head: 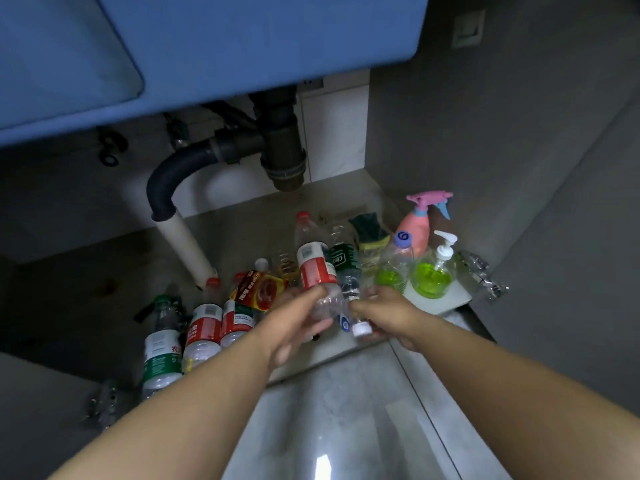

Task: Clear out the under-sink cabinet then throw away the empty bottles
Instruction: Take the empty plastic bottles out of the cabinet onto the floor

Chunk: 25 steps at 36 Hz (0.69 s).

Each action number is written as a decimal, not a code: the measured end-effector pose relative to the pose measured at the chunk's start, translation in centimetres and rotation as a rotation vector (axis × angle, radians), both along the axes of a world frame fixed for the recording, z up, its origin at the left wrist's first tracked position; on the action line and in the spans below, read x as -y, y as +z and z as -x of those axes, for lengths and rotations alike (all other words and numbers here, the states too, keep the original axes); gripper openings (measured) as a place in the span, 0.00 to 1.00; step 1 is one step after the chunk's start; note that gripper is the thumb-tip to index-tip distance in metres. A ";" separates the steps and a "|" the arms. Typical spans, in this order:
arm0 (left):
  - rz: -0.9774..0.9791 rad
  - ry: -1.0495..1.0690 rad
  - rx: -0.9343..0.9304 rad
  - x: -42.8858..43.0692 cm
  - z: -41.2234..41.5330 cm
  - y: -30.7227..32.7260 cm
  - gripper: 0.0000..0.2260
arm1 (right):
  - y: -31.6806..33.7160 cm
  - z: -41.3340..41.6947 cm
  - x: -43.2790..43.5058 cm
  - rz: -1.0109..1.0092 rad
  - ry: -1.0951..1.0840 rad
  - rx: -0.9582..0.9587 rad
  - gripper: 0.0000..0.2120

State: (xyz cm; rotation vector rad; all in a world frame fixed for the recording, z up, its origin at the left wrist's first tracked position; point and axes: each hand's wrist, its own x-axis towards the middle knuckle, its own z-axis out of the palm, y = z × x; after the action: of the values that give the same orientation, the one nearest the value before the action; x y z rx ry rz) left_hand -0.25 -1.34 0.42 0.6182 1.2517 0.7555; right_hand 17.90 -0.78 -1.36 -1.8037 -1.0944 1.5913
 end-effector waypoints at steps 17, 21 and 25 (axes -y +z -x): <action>-0.134 -0.394 -0.118 13.0 -5.2 6.6 0.30 | 10.0 -13.6 12.5 -0.036 -0.105 0.004 0.21; 0.030 -0.492 0.135 15.5 -7.4 5.7 0.30 | 9.9 -14.2 14.0 -0.041 -0.216 -0.104 0.21; 0.093 -0.457 0.331 17.5 -9.5 3.6 0.31 | 8.6 -13.7 14.8 -0.077 -0.334 -0.146 0.15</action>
State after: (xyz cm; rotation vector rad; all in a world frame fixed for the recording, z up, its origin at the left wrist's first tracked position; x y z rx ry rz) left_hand 9.28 -18.85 4.00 0.6428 0.7949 0.3940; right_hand 31.64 -15.59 7.29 -1.6865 -0.7329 1.4330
